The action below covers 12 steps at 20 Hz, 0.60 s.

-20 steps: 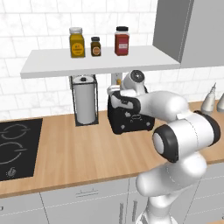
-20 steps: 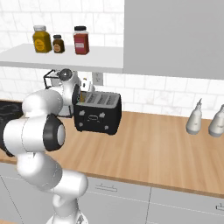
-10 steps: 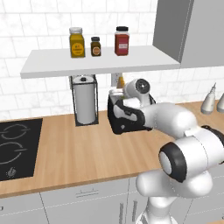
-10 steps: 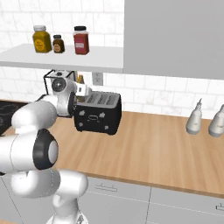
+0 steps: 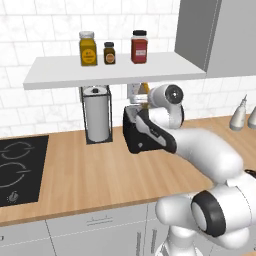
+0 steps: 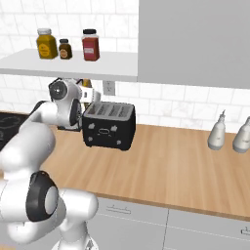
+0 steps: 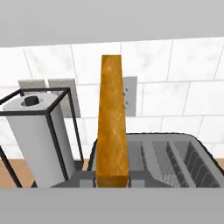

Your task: Start the toaster. Once the lever pops up, take the bread to the plate on the dining counter.

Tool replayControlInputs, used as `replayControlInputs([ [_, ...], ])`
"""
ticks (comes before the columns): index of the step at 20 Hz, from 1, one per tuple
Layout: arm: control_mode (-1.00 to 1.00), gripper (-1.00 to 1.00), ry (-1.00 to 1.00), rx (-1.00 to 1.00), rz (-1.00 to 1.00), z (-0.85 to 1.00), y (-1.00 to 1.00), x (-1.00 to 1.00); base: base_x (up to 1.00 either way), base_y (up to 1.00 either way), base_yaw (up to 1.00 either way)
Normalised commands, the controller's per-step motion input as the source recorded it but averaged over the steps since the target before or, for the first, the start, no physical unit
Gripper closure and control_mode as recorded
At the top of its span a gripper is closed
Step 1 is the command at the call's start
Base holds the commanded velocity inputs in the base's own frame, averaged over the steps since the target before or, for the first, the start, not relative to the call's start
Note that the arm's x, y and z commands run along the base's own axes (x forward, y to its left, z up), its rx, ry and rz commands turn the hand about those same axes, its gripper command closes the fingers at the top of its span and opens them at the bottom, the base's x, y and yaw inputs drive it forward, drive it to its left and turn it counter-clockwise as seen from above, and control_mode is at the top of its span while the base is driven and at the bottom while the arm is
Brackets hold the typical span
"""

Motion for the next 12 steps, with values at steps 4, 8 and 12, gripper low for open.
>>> replayControlInputs([
  [4,-1.00,1.00,0.01,-0.02,-0.03,0.08,-0.43,-0.80,0.00,0.00,0.00],
  [8,-1.00,1.00,0.00,0.00,-0.02,-0.04,-0.42,-0.89,0.00,0.00,0.00],
  [12,-1.00,1.00,0.00,0.00,-0.01,-0.01,-0.45,-0.89,0.00,0.00,0.00],
])
